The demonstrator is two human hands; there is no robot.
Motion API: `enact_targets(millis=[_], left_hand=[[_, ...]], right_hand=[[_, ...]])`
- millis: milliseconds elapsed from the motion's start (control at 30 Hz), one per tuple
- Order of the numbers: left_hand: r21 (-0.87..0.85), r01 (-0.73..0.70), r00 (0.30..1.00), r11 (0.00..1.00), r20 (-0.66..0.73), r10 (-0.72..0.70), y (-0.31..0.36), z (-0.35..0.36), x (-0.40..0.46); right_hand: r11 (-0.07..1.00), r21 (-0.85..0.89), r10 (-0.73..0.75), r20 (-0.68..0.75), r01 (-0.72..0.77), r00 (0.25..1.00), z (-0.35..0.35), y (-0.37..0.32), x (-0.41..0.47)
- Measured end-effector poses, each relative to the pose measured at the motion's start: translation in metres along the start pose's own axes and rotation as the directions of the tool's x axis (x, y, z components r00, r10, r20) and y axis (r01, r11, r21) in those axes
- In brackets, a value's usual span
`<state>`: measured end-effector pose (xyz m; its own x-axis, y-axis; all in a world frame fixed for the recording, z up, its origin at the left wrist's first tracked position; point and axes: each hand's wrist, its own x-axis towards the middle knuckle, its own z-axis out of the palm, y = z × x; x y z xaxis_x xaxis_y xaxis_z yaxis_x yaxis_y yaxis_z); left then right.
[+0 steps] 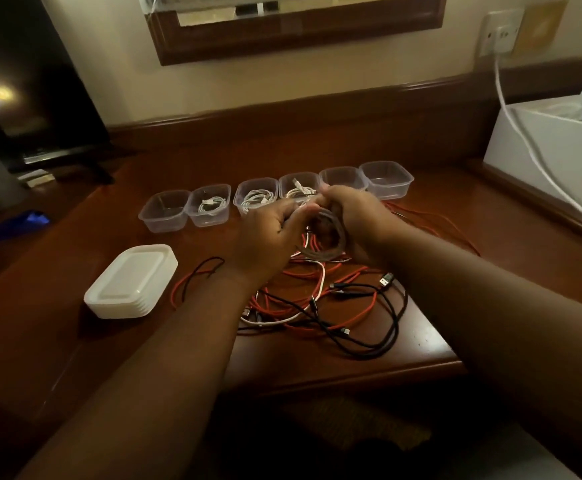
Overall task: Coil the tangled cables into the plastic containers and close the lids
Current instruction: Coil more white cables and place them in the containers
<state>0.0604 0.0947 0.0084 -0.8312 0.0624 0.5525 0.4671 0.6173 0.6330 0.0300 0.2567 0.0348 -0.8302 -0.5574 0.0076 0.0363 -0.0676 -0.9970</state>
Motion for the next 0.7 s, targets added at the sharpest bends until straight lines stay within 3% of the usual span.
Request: enact_targets(millis=[33,100,267,367,500,700], left_hand=[[-0.094,0.062,0.998,0.994,-0.002,-0.063,-0.005,0.001,0.004],[-0.253,0.158,0.987,0.955,-0.001,-0.163,-0.015,0.005,0.014],[-0.369,0.204,0.968,0.907,-0.063,-0.243,-0.036,0.036,0.038],[-0.449,0.237,0.961,0.862,-0.023,-0.277,-0.052,0.051,0.048],[-0.416,0.283,0.957,0.864,0.071,-0.28,-0.07,0.064,0.046],[-0.365,0.228,0.973,0.903,0.121,-0.197,-0.08,0.059,0.047]], right_hand=[[0.982,0.161,0.082,0.074,-0.093,0.994,-0.009,0.001,0.005],[0.929,0.314,0.135,0.208,-0.197,0.969,-0.025,0.006,0.014],[0.882,0.431,0.076,0.269,-0.191,0.96,-0.052,0.028,0.049],[0.82,0.522,0.095,0.278,-0.234,0.956,-0.064,0.047,0.068],[0.798,0.531,0.123,0.317,-0.283,0.94,-0.078,0.071,0.08],[0.821,0.466,0.1,0.451,-0.329,0.887,-0.084,0.074,0.088]])
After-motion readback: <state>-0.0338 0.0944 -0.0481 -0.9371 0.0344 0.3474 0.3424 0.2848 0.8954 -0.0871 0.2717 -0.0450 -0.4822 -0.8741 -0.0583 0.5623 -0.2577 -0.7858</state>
